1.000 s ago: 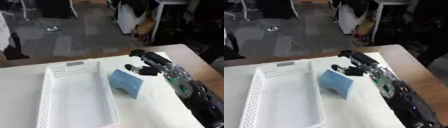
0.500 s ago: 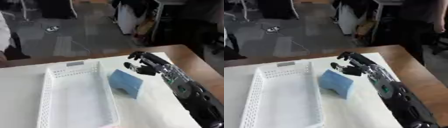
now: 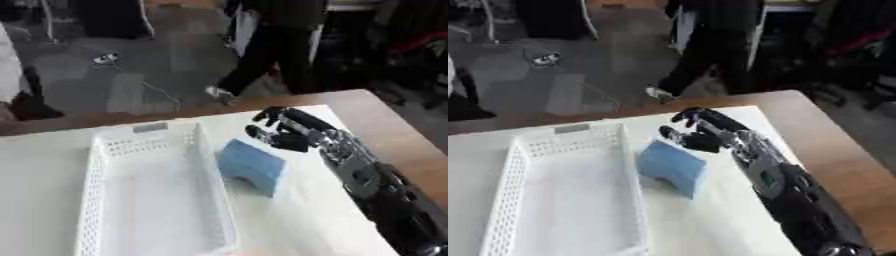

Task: Pick up objects on the table and place them in the box.

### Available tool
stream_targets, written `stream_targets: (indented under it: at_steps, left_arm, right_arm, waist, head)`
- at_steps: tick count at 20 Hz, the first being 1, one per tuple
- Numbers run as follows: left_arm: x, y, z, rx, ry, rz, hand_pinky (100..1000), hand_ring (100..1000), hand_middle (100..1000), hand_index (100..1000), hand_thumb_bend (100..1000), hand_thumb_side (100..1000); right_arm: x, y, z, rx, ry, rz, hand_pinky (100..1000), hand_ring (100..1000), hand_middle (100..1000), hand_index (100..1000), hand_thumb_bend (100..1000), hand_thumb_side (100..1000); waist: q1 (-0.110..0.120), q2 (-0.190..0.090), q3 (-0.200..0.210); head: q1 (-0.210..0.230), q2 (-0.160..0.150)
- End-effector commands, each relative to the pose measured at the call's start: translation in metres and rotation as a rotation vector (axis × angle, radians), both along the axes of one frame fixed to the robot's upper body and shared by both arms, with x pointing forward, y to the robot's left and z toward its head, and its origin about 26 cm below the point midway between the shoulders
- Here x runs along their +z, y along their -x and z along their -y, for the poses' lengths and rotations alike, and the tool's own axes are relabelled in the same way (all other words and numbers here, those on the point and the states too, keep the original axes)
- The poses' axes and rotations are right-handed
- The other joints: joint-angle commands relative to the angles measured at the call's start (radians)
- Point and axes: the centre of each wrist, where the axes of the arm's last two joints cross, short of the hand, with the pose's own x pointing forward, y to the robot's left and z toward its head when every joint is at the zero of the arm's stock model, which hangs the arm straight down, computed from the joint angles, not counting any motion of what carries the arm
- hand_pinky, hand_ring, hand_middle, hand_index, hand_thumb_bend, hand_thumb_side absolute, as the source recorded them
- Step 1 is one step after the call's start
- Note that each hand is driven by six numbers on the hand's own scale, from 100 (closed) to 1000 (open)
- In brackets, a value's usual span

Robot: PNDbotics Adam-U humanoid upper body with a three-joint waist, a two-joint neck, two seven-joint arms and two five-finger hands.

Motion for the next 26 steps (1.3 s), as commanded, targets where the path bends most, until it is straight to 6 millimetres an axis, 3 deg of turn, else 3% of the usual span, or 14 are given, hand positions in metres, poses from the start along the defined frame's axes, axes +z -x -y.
stream_targets:
  at_steps: [1, 11, 26]
  left_arm:
    - [0.006, 0.003, -0.002, 0.004, -0.009, 0.016, 411, 548, 651, 686, 836, 825]
    - [0.005, 0.003, -0.002, 0.003, -0.013, 0.011, 413, 549, 651, 686, 835, 825]
    - [0.006, 0.003, -0.002, -0.002, -0.013, 0.013, 413, 549, 650, 687, 836, 821]
  right_arm:
    - [0.000, 0.000, -0.001, -0.002, 0.003, -0.016, 749, 816, 863, 869, 387, 1000]
    - [-0.023, -0.002, -0.004, -0.014, -0.001, -0.087, 751, 815, 861, 871, 388, 1000]
    - [-0.028, -0.002, 0.004, -0.043, 0.053, -0.091, 772, 842, 871, 881, 396, 1000]
  waist:
    - [-0.002, -0.022, -0.003]
    - [-0.010, -0.031, -0.003]
    - [-0.012, -0.031, -0.001]
  head:
    - [-0.009, 0.017]
    - [-0.014, 0.036]
    - [-0.021, 0.039]
